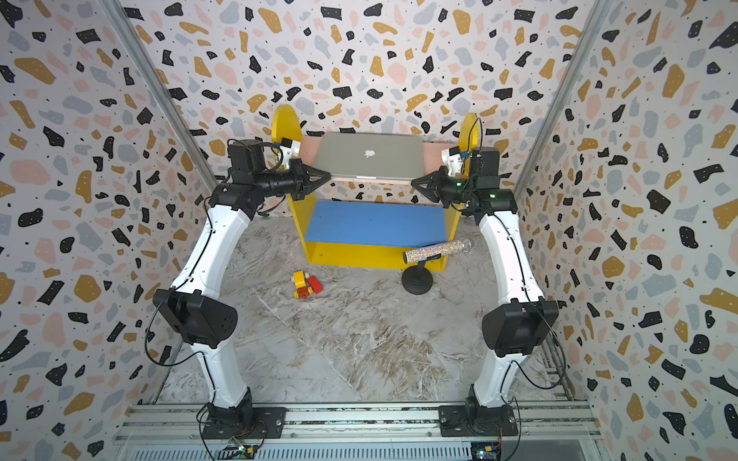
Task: Close the laptop lid and set it aside
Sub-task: Place the laptop on the shelf.
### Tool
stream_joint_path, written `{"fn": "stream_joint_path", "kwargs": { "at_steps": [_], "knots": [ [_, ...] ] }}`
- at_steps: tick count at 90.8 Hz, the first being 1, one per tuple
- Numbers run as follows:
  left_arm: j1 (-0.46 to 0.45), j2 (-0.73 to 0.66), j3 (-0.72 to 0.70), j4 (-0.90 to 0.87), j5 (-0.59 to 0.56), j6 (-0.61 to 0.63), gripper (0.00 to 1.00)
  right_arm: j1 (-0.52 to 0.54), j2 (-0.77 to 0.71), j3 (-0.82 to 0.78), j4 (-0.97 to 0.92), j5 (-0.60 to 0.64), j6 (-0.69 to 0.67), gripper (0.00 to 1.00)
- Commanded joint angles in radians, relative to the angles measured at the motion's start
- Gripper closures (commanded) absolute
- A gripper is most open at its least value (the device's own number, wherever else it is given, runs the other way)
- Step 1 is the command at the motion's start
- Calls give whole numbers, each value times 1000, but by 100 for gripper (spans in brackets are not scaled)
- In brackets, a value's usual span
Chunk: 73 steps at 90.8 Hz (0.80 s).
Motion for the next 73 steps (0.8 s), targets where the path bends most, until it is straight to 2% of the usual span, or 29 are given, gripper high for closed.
{"fn": "stream_joint_path", "kwargs": {
  "at_steps": [1,54,73],
  "knots": [
    [5,25,22,43,-23,2,100,-9,-11,40,24,7,-4,100],
    [4,-84,9,16,-19,1,100,-9,-123,-13,-17,15,-30,100],
    [5,-174,-21,-33,-32,54,100,-13,-204,-61,-52,32,-72,100]
  ]
}}
